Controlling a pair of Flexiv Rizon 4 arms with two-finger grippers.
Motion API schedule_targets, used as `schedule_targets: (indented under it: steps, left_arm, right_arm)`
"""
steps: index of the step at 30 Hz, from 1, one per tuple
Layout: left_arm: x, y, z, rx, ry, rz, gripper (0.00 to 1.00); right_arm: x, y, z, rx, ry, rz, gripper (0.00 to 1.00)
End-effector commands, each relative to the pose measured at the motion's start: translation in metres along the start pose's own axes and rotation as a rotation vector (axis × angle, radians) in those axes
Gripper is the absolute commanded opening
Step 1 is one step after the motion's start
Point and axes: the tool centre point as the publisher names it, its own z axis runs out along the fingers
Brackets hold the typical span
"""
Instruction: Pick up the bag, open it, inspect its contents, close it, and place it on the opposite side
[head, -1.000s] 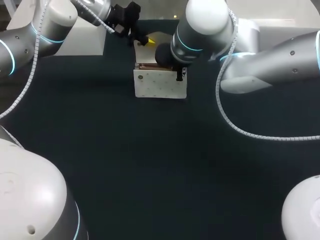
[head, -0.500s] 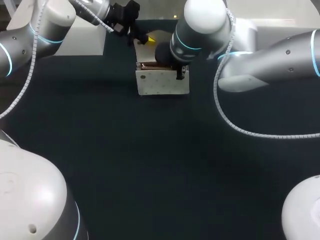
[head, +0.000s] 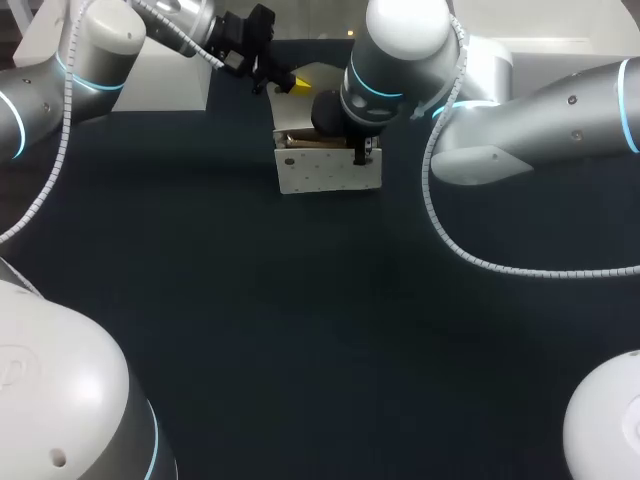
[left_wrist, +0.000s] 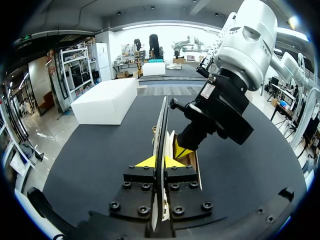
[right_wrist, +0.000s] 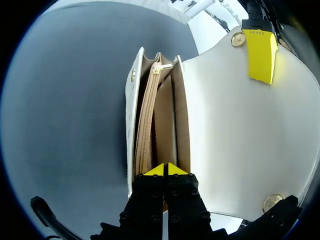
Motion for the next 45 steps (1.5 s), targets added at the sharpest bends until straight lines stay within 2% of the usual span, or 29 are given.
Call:
schedule_targets:
  steps: [1, 4, 5, 6, 7, 8, 9, 24, 45]
  left_arm:
    - [-0.010, 0.000, -0.001, 0.006, 0.039, -0.003, 0.00]
    - [-0.010, 0.000, -0.001, 0.006, 0.054, -0.003, 0.00]
    - [-0.010, 0.000, -0.001, 0.004, 0.059, -0.002, 0.00]
    - [-0.010, 0.000, 0.000, 0.008, 0.066, 0.000, 0.00]
    - [-0.010, 0.000, 0.000, 0.008, 0.068, 0.001, 0.00]
    - [-0.011, 0.000, 0.001, 0.005, 0.072, 0.003, 0.00]
    - [-0.011, 0.000, 0.001, 0.005, 0.083, 0.006, 0.00]
    - [-0.012, 0.004, 0.009, 0.004, 0.126, 0.031, 0.00]
    - [-0.011, 0.005, 0.009, 0.005, 0.129, 0.048, 0.00]
  right_arm:
    - [0.001, 0.000, 0.008, 0.016, 0.017, 0.005, 0.00]
    - [0.002, -0.001, 0.012, 0.016, 0.033, 0.005, 0.00]
    - [0.002, -0.001, 0.013, 0.018, 0.035, 0.004, 0.12]
    - [0.002, -0.001, 0.014, 0.018, 0.037, 0.004, 0.34]
    - [0.002, -0.001, 0.014, 0.017, 0.039, 0.004, 0.48]
    - [0.001, -0.001, 0.015, 0.017, 0.039, 0.004, 0.76]
    - [0.001, -0.001, 0.015, 0.013, 0.039, 0.004, 1.00]
    - [0.002, 0.000, 0.024, -0.006, 0.062, 0.002, 1.00]
    - [0.001, 0.001, 0.025, -0.008, 0.066, -0.003, 1.00]
